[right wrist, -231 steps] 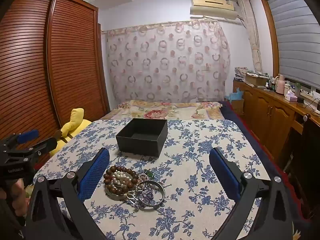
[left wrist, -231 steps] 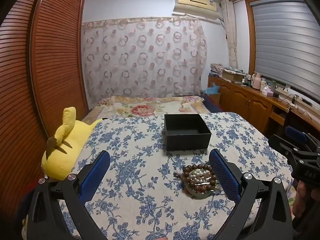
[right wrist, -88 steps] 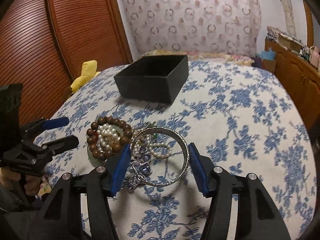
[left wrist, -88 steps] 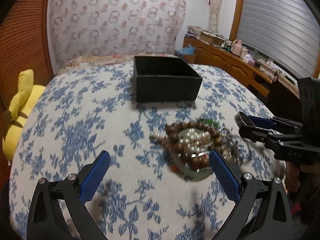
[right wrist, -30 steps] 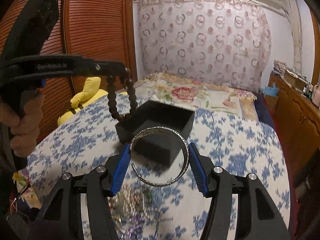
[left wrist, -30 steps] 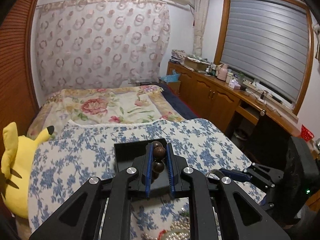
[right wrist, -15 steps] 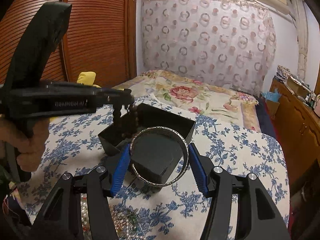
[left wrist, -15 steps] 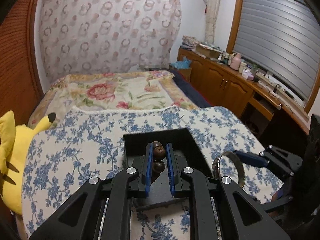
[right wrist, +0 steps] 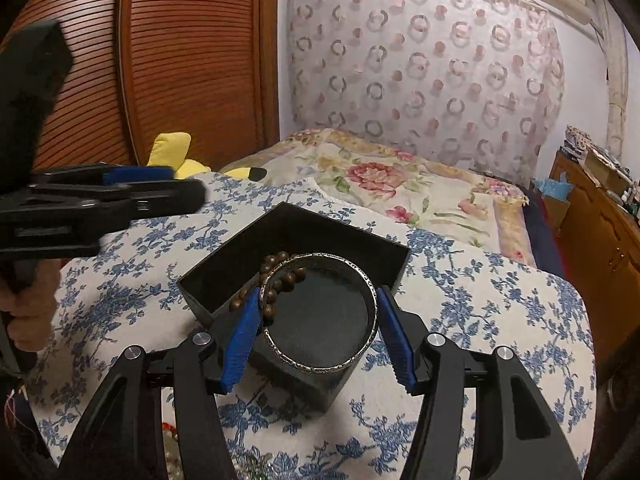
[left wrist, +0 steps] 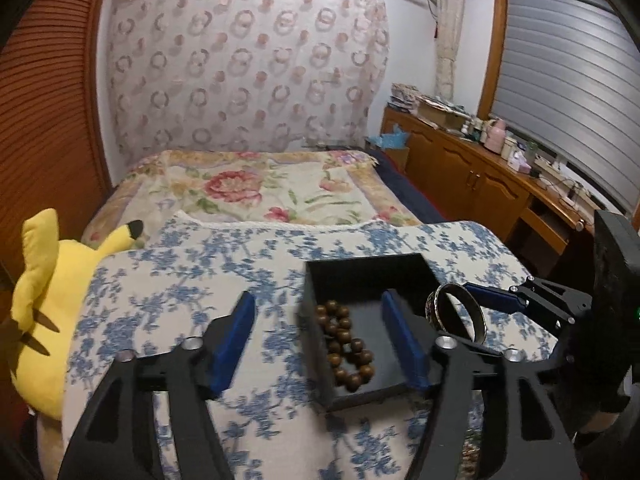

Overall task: Organize jewelry
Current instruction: 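Carry the bead bracelet and silver bangle into the black box and open both tools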

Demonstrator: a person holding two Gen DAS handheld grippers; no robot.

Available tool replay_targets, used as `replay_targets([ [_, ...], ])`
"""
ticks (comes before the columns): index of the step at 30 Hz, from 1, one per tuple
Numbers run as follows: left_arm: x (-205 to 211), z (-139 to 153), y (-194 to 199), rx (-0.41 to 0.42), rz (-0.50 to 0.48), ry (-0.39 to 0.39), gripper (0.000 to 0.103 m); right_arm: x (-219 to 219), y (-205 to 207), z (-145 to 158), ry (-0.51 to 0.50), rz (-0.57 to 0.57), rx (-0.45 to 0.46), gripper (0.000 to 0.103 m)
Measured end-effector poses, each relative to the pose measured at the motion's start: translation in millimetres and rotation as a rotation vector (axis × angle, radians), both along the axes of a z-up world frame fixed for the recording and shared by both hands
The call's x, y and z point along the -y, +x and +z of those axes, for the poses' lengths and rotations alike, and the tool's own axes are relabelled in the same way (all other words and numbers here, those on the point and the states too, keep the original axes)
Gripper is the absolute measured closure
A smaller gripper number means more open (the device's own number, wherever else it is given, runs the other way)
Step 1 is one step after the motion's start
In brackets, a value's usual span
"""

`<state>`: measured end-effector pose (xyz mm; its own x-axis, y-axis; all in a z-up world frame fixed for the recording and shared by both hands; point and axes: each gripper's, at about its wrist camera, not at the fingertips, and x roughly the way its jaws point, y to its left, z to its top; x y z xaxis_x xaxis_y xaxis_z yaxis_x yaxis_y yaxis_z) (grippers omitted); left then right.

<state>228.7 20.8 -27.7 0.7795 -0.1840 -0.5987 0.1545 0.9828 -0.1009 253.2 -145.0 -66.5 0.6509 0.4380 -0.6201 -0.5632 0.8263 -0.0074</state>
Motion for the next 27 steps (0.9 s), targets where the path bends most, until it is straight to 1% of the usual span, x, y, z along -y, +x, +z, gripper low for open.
replay_targets([
  [2,-5,-1,-3,0.01,0.016,0.013,0.021,-4,5,-3,-0.008,0.001,-0.008,0.043],
  [5,-13,-3,-9,0.019,0.041,0.024,0.011,-10,9,-6,-0.023,0.006,-0.014,0.043],
  [11,-24,-13,-23,0.013,0.07,0.055,0.01,-20,16,-12,-0.06,0.014,-0.024,0.043],
  [19,-20,-23,-45,0.01,0.052,0.077,0.01,-25,23,-16,-0.088,0.013,-0.044,0.042],
  [23,-16,-26,-56,0.009,0.037,0.067,0.01,-21,20,-13,-0.074,0.018,-0.038,0.041],
  [27,-13,-28,-69,0.009,0.023,0.049,0.01,-11,7,-2,-0.043,0.014,-0.025,0.041],
])
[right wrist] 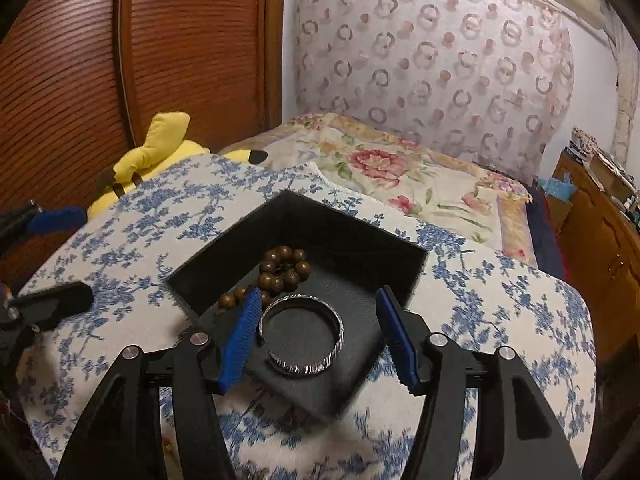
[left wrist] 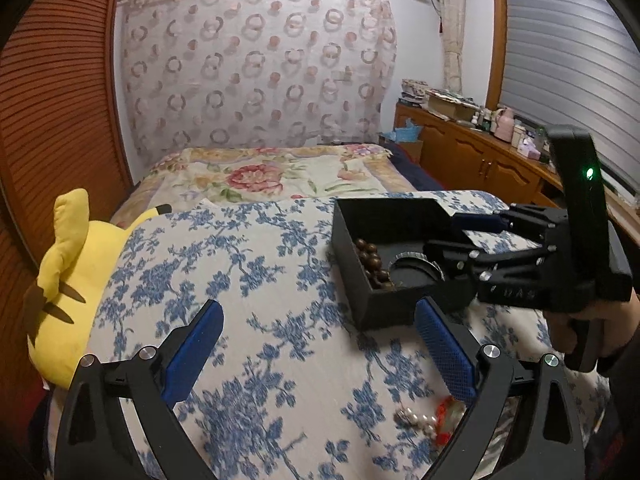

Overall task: Organize jewelry
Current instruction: 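Carry the bead bracelet and silver bangle into the black box and open both tools, then move both open tools back over the jewelry pile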

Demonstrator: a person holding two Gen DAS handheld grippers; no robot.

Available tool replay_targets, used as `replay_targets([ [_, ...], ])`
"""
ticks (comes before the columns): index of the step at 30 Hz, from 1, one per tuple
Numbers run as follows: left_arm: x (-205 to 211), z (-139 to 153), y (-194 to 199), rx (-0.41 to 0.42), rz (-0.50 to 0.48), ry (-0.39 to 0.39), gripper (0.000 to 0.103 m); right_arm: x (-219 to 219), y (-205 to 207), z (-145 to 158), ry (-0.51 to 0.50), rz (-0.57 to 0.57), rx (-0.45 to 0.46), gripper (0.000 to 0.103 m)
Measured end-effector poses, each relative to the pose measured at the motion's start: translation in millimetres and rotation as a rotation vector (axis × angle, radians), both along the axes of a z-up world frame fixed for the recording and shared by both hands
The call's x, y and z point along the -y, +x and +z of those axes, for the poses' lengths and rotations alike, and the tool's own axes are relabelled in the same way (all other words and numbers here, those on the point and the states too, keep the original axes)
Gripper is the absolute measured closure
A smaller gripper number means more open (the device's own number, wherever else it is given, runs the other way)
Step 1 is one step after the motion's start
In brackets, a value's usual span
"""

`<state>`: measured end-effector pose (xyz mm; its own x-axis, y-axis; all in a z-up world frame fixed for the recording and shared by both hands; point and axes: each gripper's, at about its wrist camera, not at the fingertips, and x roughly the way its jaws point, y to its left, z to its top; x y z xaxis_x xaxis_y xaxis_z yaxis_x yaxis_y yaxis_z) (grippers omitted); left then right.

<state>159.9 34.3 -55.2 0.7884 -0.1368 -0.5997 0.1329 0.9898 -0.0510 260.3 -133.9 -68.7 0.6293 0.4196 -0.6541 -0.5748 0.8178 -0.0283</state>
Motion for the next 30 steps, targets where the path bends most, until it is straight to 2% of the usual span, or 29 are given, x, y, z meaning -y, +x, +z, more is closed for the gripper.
replay_targets([
  [2,2,-1,-7,-0.001,-0.008,-0.006,0.01,11,-15,8,0.032,0.002,0.007,0.041],
  [8,8,-9,-31,-0.008,-0.028,-0.005,0.01,39,-63,15,0.044,0.007,0.025,0.041],
  [14,11,-17,-51,-0.018,-0.03,-0.012,0.01,66,-103,3,0.062,0.012,-0.019,0.041],
  [23,24,-21,-74,-0.022,-0.063,0.003,0.009,70,-144,-25,0.052,0.037,-0.08,0.041],
  [30,28,-27,-78,-0.04,-0.074,0.005,0.009,67,-160,-39,0.025,0.088,-0.115,0.041],
])
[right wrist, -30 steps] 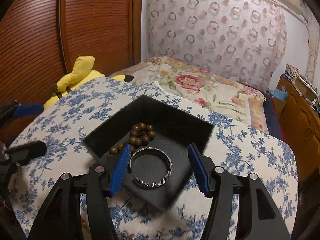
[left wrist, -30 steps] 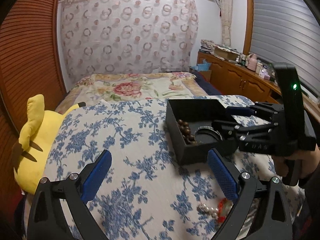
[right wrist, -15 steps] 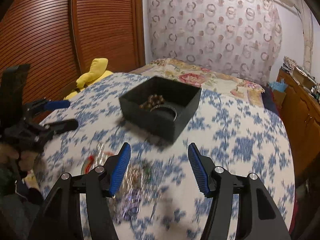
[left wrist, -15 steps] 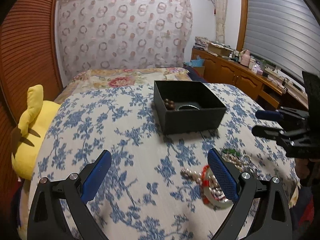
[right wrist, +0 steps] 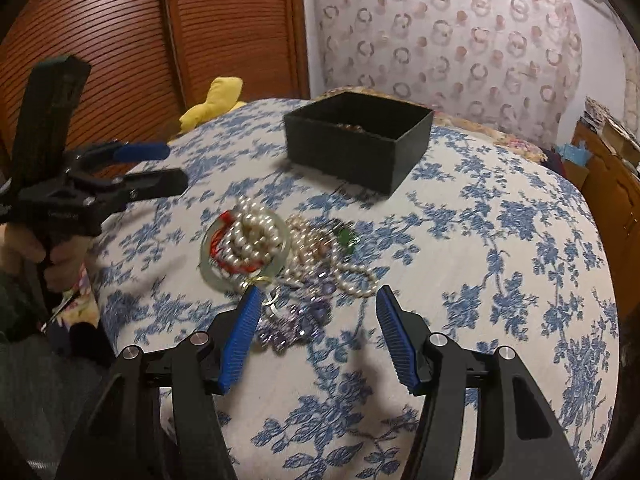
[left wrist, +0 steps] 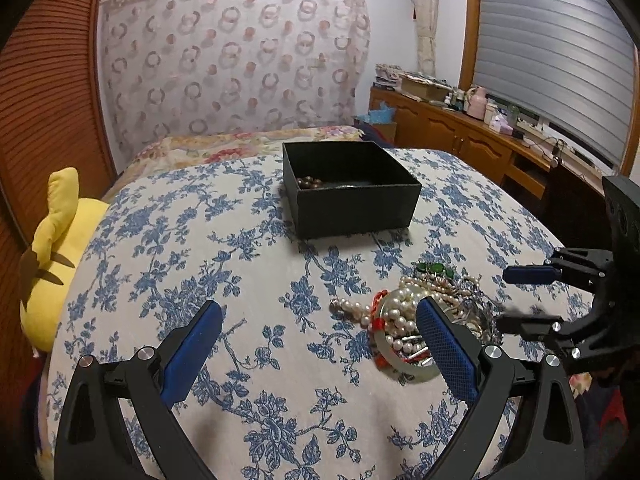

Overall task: Organize jewelry
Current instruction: 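Move both open tools back over the jewelry pile, then close the right tool on the silver hairpins in the pile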

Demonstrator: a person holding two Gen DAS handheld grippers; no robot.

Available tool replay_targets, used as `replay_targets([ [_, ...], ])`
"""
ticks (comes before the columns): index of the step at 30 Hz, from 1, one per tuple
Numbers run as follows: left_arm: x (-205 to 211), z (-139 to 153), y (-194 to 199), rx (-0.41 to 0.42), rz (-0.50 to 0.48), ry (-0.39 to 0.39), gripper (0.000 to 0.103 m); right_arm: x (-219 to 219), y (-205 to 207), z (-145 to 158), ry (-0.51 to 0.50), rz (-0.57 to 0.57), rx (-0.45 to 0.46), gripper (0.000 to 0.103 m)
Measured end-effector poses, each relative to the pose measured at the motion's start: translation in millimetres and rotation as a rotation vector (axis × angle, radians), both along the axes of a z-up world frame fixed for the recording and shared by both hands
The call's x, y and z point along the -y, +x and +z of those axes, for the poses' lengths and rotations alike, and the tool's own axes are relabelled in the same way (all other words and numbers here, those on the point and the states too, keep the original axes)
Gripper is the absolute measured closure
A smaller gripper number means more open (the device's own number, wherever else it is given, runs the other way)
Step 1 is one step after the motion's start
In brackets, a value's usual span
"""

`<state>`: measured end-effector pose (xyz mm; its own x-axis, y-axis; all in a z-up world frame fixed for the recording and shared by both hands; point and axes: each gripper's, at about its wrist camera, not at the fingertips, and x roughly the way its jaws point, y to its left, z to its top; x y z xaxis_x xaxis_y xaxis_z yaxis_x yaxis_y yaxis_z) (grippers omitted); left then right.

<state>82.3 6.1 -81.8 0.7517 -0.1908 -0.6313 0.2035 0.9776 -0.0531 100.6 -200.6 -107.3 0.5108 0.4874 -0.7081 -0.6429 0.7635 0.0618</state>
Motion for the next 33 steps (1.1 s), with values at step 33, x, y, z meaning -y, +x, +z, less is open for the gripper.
replay_targets([
  [33,-4,-9,1,-0.028,0.015,-0.029,0.009,-19,1,4,-0.142,0.107,0.064,0.052],
])
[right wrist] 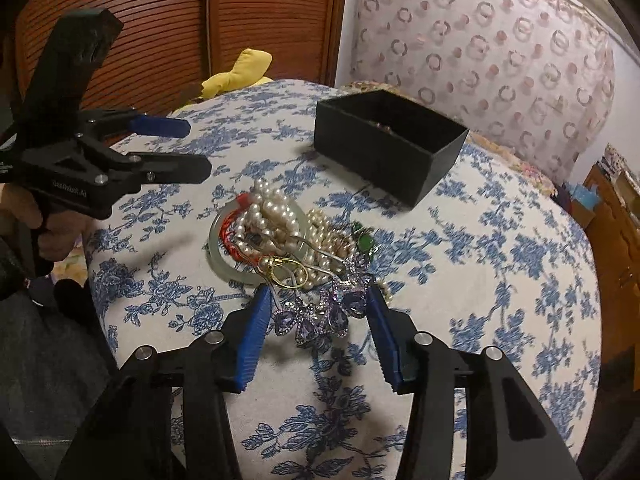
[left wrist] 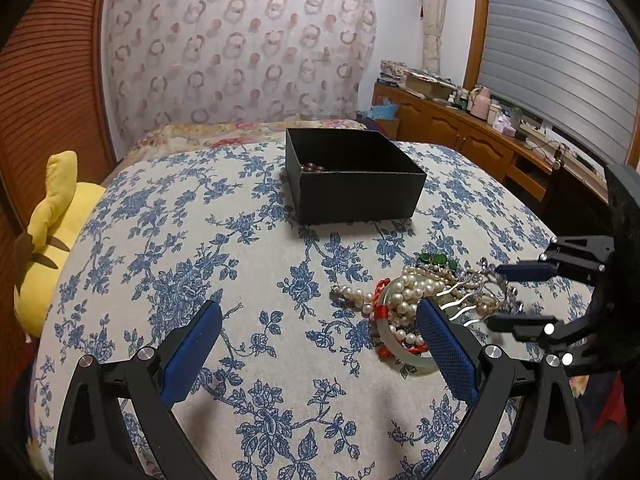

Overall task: Organize jewelry
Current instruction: 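Close the right tool on the silver hairpins in the pile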

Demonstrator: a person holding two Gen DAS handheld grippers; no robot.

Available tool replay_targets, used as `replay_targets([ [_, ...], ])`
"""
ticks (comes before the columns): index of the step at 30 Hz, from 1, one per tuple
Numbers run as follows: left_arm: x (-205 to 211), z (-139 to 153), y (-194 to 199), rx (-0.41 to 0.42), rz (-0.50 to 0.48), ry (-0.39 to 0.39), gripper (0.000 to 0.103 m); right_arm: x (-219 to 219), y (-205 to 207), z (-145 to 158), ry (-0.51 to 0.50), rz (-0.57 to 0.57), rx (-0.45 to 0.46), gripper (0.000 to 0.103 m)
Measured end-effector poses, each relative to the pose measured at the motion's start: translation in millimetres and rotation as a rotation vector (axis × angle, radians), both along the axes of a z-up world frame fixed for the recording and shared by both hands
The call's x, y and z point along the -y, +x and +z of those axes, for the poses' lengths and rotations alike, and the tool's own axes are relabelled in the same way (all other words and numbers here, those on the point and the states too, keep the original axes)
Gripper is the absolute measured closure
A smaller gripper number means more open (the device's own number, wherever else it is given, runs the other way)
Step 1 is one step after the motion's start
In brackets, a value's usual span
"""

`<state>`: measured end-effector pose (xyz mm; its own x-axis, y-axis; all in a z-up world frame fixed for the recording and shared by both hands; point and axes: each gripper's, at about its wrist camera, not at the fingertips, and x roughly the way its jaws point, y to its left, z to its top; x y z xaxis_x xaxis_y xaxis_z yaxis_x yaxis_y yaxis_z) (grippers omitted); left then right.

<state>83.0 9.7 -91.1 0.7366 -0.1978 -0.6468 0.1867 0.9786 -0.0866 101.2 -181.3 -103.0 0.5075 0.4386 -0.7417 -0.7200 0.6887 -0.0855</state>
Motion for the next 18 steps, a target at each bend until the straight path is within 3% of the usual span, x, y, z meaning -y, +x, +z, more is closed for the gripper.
replay_targets([
  [10,-1,-1,0,-0.005,0.001,-0.004,0.009,3,8,22,-0.009,-0.02,0.054,0.053],
  [14,-1,-1,1,-0.005,0.001,-0.003,0.009,2,10,32,-0.008,-0.034,0.085,0.086],
  [18,-1,-1,1,-0.006,0.003,-0.005,0.009,-2,16,31,-0.008,-0.023,0.086,0.094],
])
